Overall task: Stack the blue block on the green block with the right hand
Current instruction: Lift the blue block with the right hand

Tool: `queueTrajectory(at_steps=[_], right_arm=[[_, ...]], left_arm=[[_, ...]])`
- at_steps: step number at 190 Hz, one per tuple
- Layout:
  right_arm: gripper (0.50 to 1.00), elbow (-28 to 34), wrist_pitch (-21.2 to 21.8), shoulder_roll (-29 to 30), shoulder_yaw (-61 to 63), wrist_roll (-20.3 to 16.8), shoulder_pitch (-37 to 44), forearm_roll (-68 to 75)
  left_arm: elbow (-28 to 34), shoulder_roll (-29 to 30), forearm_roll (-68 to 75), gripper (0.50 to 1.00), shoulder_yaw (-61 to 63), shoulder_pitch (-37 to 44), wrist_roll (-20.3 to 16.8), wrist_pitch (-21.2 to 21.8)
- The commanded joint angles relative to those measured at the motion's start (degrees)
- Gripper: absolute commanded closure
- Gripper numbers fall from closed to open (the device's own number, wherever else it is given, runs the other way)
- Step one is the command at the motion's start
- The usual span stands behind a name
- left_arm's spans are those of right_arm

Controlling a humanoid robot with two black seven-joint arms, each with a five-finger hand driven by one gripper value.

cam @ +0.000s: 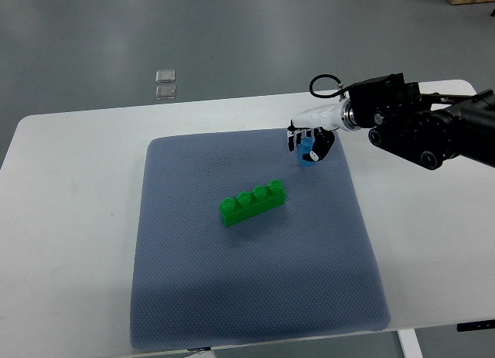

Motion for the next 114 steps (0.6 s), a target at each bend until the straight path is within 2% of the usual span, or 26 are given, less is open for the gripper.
queueTrajectory(at_steps=[1, 16, 17, 25, 47, 56, 57, 71, 114], right_arm=[[0.914, 1.47, 0.42, -0.87, -0.05, 0.00, 2.28, 0.77], [0.914, 2.26, 0.77, -1.31, -0.05, -0.09, 3.43, 0.86], [0.914, 3.57, 1.99, -2.27, 0.03, -0.09, 5.17, 1.03], [0.914, 5.16, 3.14, -2.98, 0.03, -0.18, 6.41, 1.56], [0.916, 10.25, 5.51, -5.09, 0.03, -0.79, 10.01, 4.63], [0.916, 10.26, 5.51, -5.09, 0.03, -0.79, 10.02, 4.64], [0.914, 12.52, 6.82, -5.87, 0.03, -1.49, 11.50, 7.25], [0.914, 15.44, 8.41, -6.67, -0.05, -3.78, 13.09, 11.75], [0.914, 19.31, 8.94, -6.32, -0.40, -6.51, 18.54, 20.28]], left_arm=[[-0.04, 0.00, 0.00, 0.500, -0.08, 0.00, 0.00, 0.06], [-0.04, 0.00, 0.00, 0.500, 0.00, 0.00, 0.00, -0.03], [-0.04, 0.00, 0.00, 0.500, 0.00, 0.00, 0.00, -0.03], [-0.12, 0.00, 0.00, 0.500, 0.00, 0.00, 0.00, 0.06], [-0.30, 0.00, 0.00, 0.500, 0.09, 0.00, 0.00, -0.03], [-0.30, 0.00, 0.00, 0.500, 0.09, 0.00, 0.00, -0.03], [-0.39, 0.00, 0.00, 0.500, 0.09, 0.00, 0.00, -0.03], [-0.56, 0.00, 0.00, 0.500, 0.09, 0.00, 0.00, -0.03], [-0.56, 0.00, 0.00, 0.500, 0.09, 0.00, 0.00, -0.03]])
